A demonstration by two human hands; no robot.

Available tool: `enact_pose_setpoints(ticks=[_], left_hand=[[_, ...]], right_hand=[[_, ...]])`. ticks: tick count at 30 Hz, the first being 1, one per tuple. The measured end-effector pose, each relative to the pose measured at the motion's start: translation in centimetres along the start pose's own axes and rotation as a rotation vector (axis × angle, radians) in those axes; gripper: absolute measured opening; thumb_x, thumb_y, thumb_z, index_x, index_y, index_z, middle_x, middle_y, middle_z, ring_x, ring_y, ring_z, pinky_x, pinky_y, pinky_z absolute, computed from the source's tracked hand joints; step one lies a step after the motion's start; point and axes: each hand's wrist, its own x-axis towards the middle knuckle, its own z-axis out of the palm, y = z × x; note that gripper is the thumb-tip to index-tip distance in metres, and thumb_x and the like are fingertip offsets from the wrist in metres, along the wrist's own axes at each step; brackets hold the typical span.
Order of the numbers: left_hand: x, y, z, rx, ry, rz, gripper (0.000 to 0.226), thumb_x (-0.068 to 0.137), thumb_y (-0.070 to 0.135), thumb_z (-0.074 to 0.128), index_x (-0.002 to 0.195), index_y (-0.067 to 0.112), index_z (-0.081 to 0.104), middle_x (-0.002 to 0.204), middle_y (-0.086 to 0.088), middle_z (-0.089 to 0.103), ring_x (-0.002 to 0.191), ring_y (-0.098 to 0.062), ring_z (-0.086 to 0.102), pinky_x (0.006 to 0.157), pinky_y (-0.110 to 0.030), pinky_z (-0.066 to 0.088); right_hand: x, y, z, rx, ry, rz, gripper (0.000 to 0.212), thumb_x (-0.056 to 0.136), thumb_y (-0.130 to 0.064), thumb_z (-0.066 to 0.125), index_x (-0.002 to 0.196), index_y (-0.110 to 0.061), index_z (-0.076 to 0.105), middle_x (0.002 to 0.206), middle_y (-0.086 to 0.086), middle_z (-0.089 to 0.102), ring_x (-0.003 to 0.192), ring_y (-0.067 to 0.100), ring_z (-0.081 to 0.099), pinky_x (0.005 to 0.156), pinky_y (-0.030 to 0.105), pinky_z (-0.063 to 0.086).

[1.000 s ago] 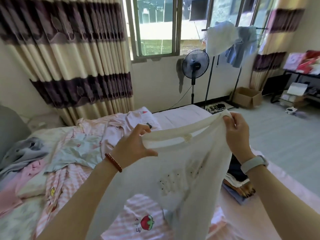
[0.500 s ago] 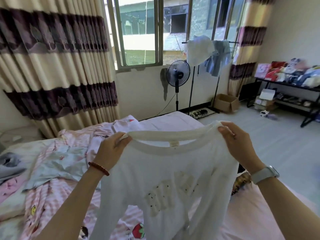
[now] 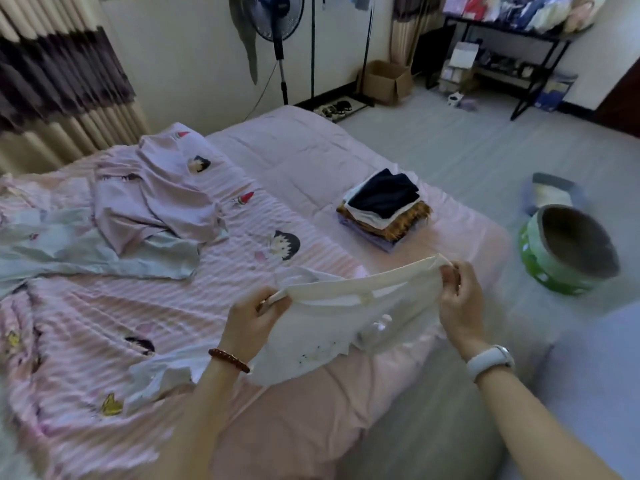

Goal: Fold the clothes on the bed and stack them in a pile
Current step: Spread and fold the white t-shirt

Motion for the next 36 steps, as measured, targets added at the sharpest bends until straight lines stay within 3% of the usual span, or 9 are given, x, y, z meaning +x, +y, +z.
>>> enact_pose_setpoints(ticks=[6, 9, 12, 17, 20, 23, 26, 31, 36], left_hand=[[-4.4, 8.1, 6.6, -0.168, -0.362, 0.156, 0.02, 0.077, 0.019, 0.063, 0.066, 0.035, 0.059, 0.055, 0.02, 0.051, 0.053, 0.003, 0.041, 0.053, -0.012, 0.031], [-4.9, 10.7, 7.5, -0.326, -0.255, 0.106, 0.012, 0.073, 0.026, 0.063, 0.067, 0.035, 0.069, 0.06, 0.015, 0.059, 0.058, -0.004, 0.049, 0.056, -0.021, 0.04], [-4.3, 12.4, 7.3, -0.374, -0.104, 0.143, 0.009, 0.072, 0.026, 0.064, 0.064, 0.027, 0.068, 0.058, 0.009, 0.057, 0.057, -0.007, 0.049, 0.054, -0.021, 0.039], [-2.5, 14.7, 5.6, -0.263, 0.136, 0.232, 0.026, 0.08, 0.009, 0.07, 0.067, 0.029, 0.06, 0.05, 0.017, 0.054, 0.05, 0.001, 0.044, 0.05, -0.01, 0.033], [-1.6, 14.1, 2.9, -0.182, 0.235, 0.22, 0.019, 0.08, 0.008, 0.069, 0.07, 0.022, 0.062, 0.048, 0.019, 0.055, 0.049, 0.005, 0.047, 0.05, -0.007, 0.033], [-0.7, 12.4, 0.0, -0.088, 0.322, 0.2, 0.01, 0.08, 0.01, 0.07, 0.071, 0.014, 0.065, 0.046, 0.013, 0.05, 0.048, 0.004, 0.046, 0.048, -0.009, 0.033], [1.3, 9.2, -3.4, -0.015, 0.411, 0.127, 0.013, 0.081, 0.015, 0.07, 0.071, 0.006, 0.067, 0.052, -0.003, 0.054, 0.05, -0.004, 0.045, 0.05, -0.013, 0.034], [7.3, 1.0, -11.0, 0.087, 0.52, -0.019, 0.027, 0.083, 0.019, 0.068, 0.066, 0.0, 0.061, 0.05, -0.005, 0.045, 0.05, -0.013, 0.039, 0.05, -0.02, 0.031], [14.0, -10.3, -16.9, 0.168, 0.516, -0.176, 0.029, 0.083, 0.018, 0.067, 0.07, -0.007, 0.058, 0.058, -0.019, 0.048, 0.057, -0.019, 0.041, 0.057, -0.032, 0.033]], right_hand=[[-0.4, 0.5, -6.6, 0.073, 0.436, 0.064, 0.028, 0.096, -0.015, 0.037, 0.092, 0.008, 0.052, 0.094, 0.027, 0.057, 0.085, 0.028, 0.049, 0.075, 0.029, 0.033], [-0.1, 0.1, -10.0, 0.054, 0.531, 0.051, 0.028, 0.098, -0.016, 0.039, 0.099, 0.008, 0.054, 0.1, 0.026, 0.056, 0.091, 0.033, 0.053, 0.084, 0.041, 0.041], [0.7, -1.1, -11.2, 0.037, 0.537, 0.014, 0.027, 0.099, -0.015, 0.041, 0.105, 0.008, 0.055, 0.104, 0.026, 0.055, 0.098, 0.038, 0.053, 0.087, 0.039, 0.041], [2.4, -4.3, -11.3, 0.089, 0.519, -0.036, 0.023, 0.099, -0.016, 0.042, 0.102, 0.002, 0.056, 0.095, 0.014, 0.05, 0.085, 0.021, 0.047, 0.08, 0.029, 0.038], [3.6, -6.7, -9.2, 0.091, 0.508, -0.112, 0.02, 0.098, -0.016, 0.043, 0.098, -0.002, 0.057, 0.093, 0.008, 0.047, 0.08, 0.003, 0.039, 0.074, 0.004, 0.03], [5.2, -9.0, -4.8, 0.076, 0.437, -0.124, 0.024, 0.098, -0.02, 0.043, 0.102, -0.002, 0.059, 0.099, 0.015, 0.053, 0.077, -0.003, 0.039, 0.068, 0.002, 0.027], [7.2, -11.1, 1.5, 0.019, 0.292, -0.11, 0.027, 0.099, -0.03, 0.042, 0.108, -0.01, 0.059, 0.109, 0.012, 0.052, 0.082, 0.013, 0.048, 0.067, 0.022, 0.029], [10.6, -14.0, 14.2, -0.087, 0.054, -0.229, 0.032, 0.099, -0.032, 0.042, 0.108, -0.008, 0.06, 0.112, 0.017, 0.051, 0.088, 0.034, 0.055, 0.064, 0.029, 0.03], [13.6, -14.3, 29.2, -0.134, -0.237, -0.173, 0.032, 0.099, -0.037, 0.039, 0.106, -0.012, 0.057, 0.111, 0.015, 0.05, 0.096, 0.028, 0.051, 0.068, 0.029, 0.03]])
